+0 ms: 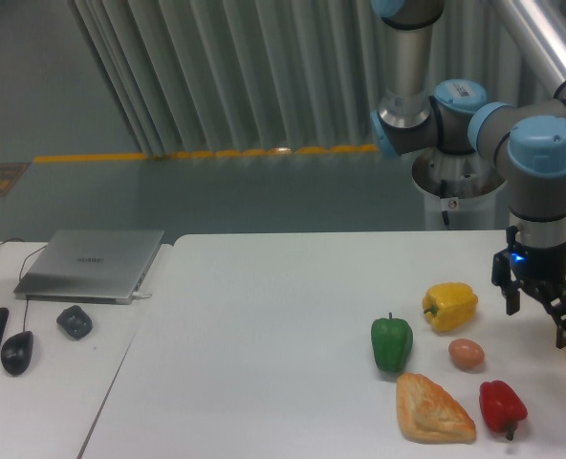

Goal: Place the triangular bread in the basket
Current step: 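Move the open gripper from beside the basket toward the triangular bread, then lower the gripper over the triangular bread between the peppers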

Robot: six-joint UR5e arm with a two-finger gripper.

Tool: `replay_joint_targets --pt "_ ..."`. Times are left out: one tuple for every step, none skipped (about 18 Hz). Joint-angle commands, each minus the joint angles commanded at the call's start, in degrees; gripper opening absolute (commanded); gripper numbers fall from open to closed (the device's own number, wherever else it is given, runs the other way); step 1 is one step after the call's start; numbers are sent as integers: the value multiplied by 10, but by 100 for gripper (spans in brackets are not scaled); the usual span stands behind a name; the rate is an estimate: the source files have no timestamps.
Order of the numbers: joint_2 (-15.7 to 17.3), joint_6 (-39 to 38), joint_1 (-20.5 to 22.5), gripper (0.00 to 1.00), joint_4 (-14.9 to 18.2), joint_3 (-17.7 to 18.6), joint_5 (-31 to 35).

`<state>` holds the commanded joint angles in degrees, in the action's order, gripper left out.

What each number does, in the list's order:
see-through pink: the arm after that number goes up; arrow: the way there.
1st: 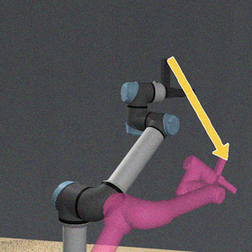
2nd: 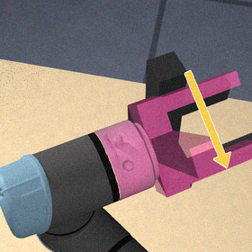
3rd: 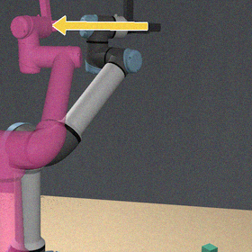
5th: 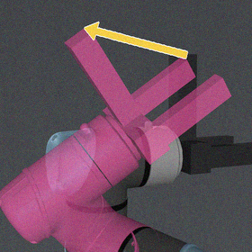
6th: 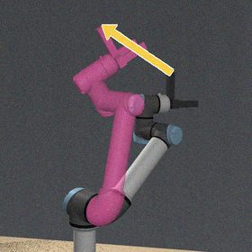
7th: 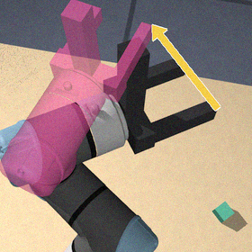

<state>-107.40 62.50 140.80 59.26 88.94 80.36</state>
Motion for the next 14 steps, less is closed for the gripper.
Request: replay_joint_targets --pt "3 4 -3 100 -5 1 4" --pt "4 3 -4 100 -4 0 15" --pt "4 -3 -15 100 -1 -7 29" --pt "5 -5 -26 100 0 -8 44" --pt "5 -6 -39 100 7 -9 65" --pt "5 -6 -53 100 14 -9 86" --pt "3 -7 -65 100 15 -9 99" --pt "-2 -8 -76 100 15 -9 105" --pt "-9 -11 -81 100 13 -10 106" --pt "-20 -20 -85 100 12 -18 106" --pt "-34 -36 -95 100 13 -31 109" --pt "-46 -54 -103 100 13 -35 113" --pt "-53 -67 -108 100 12 -34 123" --pt "-60 -81 -115 100 11 -37 131"
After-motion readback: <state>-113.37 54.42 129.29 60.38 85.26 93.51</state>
